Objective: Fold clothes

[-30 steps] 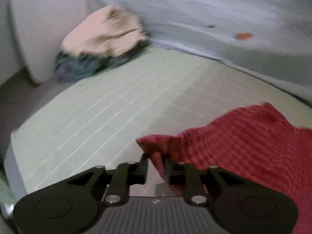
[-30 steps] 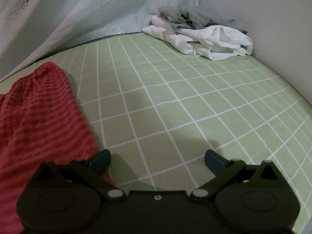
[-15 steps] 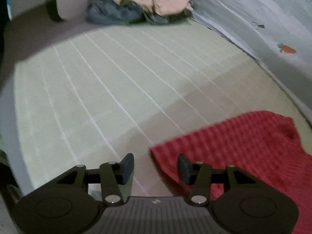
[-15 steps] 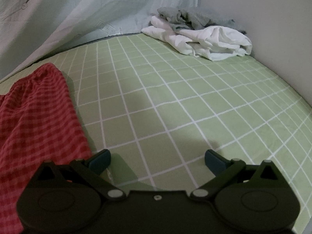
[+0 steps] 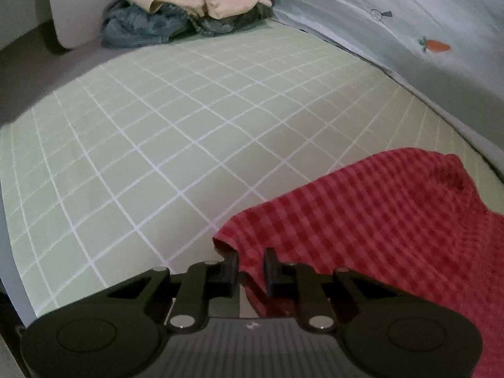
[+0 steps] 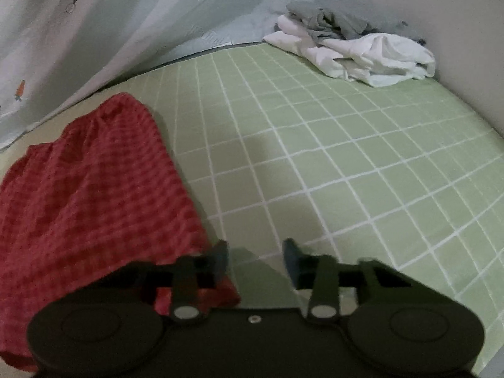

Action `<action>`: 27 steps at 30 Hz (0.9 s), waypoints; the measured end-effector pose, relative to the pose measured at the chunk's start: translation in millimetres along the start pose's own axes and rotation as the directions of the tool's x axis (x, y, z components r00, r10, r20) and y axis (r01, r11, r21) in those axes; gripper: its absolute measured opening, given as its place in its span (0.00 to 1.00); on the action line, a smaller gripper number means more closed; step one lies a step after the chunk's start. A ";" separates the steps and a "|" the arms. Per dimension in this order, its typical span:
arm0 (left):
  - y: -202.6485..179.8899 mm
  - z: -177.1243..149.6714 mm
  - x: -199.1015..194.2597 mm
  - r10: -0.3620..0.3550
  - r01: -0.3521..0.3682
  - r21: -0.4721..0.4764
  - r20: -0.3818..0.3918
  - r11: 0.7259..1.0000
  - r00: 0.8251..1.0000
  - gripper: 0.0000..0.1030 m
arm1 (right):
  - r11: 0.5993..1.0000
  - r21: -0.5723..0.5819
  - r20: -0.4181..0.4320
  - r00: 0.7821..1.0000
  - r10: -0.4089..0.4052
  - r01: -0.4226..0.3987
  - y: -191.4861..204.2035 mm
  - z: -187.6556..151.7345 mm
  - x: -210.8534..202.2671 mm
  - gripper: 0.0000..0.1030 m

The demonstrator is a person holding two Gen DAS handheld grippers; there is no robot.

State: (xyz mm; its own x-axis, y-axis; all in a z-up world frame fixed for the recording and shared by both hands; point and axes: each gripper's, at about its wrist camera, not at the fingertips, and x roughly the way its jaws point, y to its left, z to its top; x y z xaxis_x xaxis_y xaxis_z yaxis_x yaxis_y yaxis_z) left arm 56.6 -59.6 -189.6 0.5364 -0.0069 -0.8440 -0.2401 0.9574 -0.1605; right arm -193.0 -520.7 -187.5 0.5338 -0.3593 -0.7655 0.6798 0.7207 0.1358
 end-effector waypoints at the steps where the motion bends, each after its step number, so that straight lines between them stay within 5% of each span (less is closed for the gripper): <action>1: 4.9 0.2 -1.4 -0.016 0.015 -0.028 -0.010 0.999 1.000 0.18 | 1.000 0.022 0.000 1.000 0.007 -0.007 -2.4 -1.5 -1.5 0.36; 7: 26.0 -18.4 -19.9 -0.109 0.099 -0.170 -0.052 0.981 0.993 0.22 | 1.000 -0.008 0.000 1.000 0.006 -0.006 -4.6 -10.1 -7.1 0.43; 9: 27.8 -29.1 -26.6 -0.156 0.139 -0.201 -0.068 0.970 0.985 0.24 | 0.997 -0.073 -0.002 1.000 0.013 -0.013 0.6 -12.1 -5.6 0.54; 11: 23.2 -42.1 -32.1 -0.213 0.193 -0.198 -0.085 0.961 0.973 0.25 | 0.991 -0.133 -0.015 0.999 0.032 -0.033 7.9 -16.3 -3.3 0.81; 13: 17.1 -56.2 -38.0 -0.271 0.249 -0.187 -0.105 0.950 0.957 0.25 | 0.981 -0.193 -0.021 0.999 0.030 -0.033 14.8 -21.8 -1.5 0.88; 21: -45.6 -111.8 -56.0 -0.391 0.394 -0.024 -0.189 0.919 0.901 0.31 | 0.968 -0.240 -0.001 0.997 0.080 -0.078 10.5 -31.7 -5.3 1.00; 27: -61.5 -126.8 -52.9 -0.393 0.397 -0.017 -0.187 0.918 0.900 0.27 | 0.969 -0.236 -0.014 0.997 0.074 -0.075 4.1 -41.2 -18.0 0.99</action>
State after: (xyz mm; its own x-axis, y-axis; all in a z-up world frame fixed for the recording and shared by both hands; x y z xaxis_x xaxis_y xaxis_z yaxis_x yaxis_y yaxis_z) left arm -59.6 -154.7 -199.9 0.4263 -0.4365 -0.7923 -0.0210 0.8709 -0.4911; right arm -220.5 -486.8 -199.1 0.5757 -0.2964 -0.7621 0.4997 0.8652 0.0410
